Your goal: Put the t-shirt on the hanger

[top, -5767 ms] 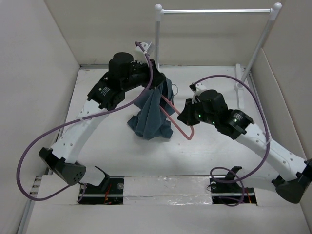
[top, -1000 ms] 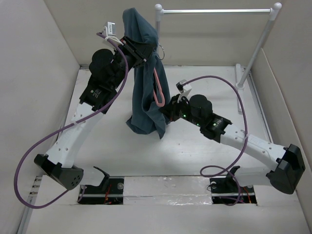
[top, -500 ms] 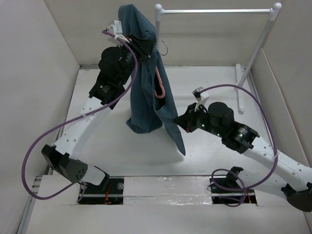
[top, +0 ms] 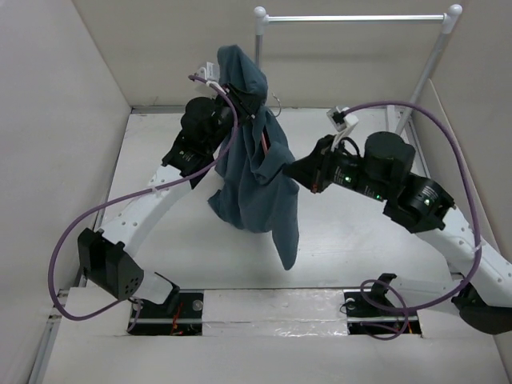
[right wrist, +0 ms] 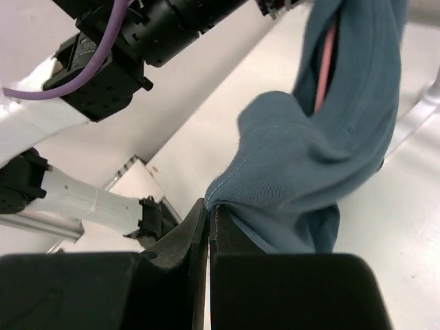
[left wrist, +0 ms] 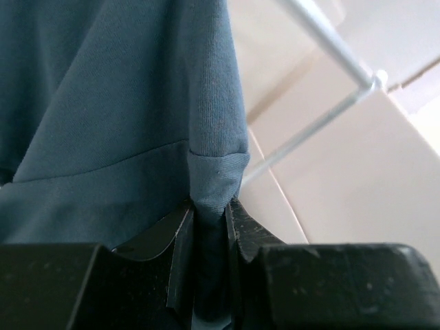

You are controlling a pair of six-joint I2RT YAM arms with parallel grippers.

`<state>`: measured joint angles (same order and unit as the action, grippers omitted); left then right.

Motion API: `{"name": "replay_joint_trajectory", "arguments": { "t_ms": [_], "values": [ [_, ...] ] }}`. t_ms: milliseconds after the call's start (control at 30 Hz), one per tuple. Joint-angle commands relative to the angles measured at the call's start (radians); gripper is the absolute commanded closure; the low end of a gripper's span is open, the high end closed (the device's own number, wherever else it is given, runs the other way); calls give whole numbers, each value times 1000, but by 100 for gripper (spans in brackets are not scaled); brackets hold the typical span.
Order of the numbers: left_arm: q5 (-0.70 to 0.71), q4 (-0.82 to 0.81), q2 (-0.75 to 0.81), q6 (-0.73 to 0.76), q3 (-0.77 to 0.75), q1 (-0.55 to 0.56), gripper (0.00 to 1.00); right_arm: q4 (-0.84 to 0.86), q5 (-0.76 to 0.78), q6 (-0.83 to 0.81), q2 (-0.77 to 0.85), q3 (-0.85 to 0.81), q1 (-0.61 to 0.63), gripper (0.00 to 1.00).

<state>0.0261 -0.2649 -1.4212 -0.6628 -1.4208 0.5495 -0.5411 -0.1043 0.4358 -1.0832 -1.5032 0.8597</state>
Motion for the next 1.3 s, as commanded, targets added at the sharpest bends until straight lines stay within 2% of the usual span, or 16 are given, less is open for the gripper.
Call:
{"name": "replay_joint_trajectory", "arguments": {
  "t_ms": [0, 100, 233, 267, 300, 333, 433, 533, 667, 700, 733, 867, 1033, 1100, 1267],
  "values": [
    [-100, -94, 79, -104, 39, 1, 100, 6, -63, 23, -58, 52, 9, 100],
    [-147, -73, 120, -144, 85, -20, 100, -23, -83, 47, -121, 96, 19, 100],
    [-288, -80, 169, -265, 160, -103, 100, -94, -42, 53, -144, 109, 51, 100],
    [-316, -80, 180, -280, 189, -118, 100, -103, -37, 54, -135, 107, 52, 95],
    [-336, -76, 188, -290, 204, -128, 100, -117, -32, 54, -130, 104, 52, 84],
    [-356, -70, 194, -293, 218, -128, 100, -122, -26, 54, -124, 100, 52, 61],
    [-382, -66, 226, -320, 296, -128, 100, -155, 9, 41, -119, 48, 52, 29],
    [-402, -89, 232, -343, 333, -128, 100, -139, 41, 34, -119, 31, 52, 21],
    [-426, -109, 228, -365, 350, -128, 100, -47, 14, 38, -144, 43, 18, 22],
    [-426, -112, 226, -366, 347, -128, 100, 7, 9, 44, -149, 70, 7, 24],
    [-431, -114, 228, -368, 346, -128, 100, 29, -12, 59, -161, 81, 7, 30],
    [-443, -114, 228, -373, 327, -128, 100, 141, -92, 87, -176, 142, -14, 35],
    [-471, -138, 229, -393, 336, -128, 100, 302, -149, 119, -161, 227, -77, 36],
    [-492, -164, 232, -409, 355, -128, 100, 396, -233, 148, -164, 273, -126, 38],
    [-514, -186, 243, -426, 365, -128, 100, 501, -435, 153, -188, 305, -157, 38]
  ]
}}
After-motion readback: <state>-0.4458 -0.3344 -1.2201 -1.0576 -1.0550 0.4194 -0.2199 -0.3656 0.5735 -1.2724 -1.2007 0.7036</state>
